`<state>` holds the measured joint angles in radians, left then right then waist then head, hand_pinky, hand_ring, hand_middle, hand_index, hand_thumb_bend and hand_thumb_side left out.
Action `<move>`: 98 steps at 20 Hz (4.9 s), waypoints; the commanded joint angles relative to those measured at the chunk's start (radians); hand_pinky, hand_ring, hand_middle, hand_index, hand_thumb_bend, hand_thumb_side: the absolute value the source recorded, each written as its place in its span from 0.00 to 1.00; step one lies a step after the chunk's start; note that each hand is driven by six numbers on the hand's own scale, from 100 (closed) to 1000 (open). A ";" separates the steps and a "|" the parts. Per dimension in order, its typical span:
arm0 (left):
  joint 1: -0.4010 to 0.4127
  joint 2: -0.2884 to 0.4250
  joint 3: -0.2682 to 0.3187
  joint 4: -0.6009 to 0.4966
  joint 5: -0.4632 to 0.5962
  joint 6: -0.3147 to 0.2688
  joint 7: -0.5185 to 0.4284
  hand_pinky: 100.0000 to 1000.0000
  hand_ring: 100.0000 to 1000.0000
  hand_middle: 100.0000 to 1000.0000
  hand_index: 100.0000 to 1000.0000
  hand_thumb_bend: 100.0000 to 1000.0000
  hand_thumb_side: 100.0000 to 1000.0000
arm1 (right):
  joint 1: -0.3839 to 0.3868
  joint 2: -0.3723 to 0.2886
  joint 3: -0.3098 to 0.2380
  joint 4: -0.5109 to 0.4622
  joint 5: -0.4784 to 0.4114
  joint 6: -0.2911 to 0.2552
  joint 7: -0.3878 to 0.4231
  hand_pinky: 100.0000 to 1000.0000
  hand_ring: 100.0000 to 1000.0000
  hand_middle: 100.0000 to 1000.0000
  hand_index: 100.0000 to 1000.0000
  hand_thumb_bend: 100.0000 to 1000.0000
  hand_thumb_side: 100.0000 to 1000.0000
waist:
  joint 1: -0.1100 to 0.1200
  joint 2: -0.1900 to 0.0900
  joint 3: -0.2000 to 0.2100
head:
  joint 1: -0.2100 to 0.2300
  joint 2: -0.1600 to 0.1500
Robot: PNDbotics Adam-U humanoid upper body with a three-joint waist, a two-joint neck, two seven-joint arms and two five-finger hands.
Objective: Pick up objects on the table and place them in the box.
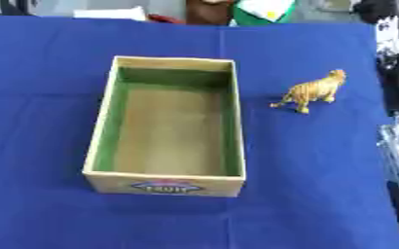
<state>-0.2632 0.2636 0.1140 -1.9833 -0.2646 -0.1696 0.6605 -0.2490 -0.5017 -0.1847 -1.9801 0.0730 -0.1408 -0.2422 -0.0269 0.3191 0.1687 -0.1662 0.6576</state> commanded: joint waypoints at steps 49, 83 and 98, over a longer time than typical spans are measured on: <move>0.017 0.037 -0.014 -0.017 0.006 0.012 -0.029 0.44 0.49 0.49 0.68 0.00 0.43 | -0.505 -0.601 0.332 0.445 0.645 -0.240 1.028 0.95 1.00 0.97 1.00 0.34 0.63 | 0.011 -0.049 0.019 | -0.022 0.029; 0.011 0.031 -0.023 -0.017 0.004 0.011 -0.054 0.44 0.49 0.49 0.68 0.00 0.42 | -0.405 -0.629 0.440 0.534 0.722 -0.229 1.005 0.93 0.98 0.90 1.00 0.33 0.50 | -0.001 -0.036 0.033 | -0.035 0.030; 0.016 0.022 -0.024 -0.017 0.003 0.012 -0.066 0.44 0.49 0.49 0.68 0.00 0.42 | -0.456 -0.560 0.476 0.675 0.819 -0.275 0.953 0.92 0.96 0.87 1.00 0.41 0.51 | 0.003 -0.033 0.038 | -0.045 0.033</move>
<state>-0.2446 0.2766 0.0886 -1.9833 -0.2572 -0.1574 0.5986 -0.6879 -1.0393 0.2990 -1.3124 0.8803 -0.4081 0.7146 -0.0251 0.3016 0.2059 -0.2076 0.6863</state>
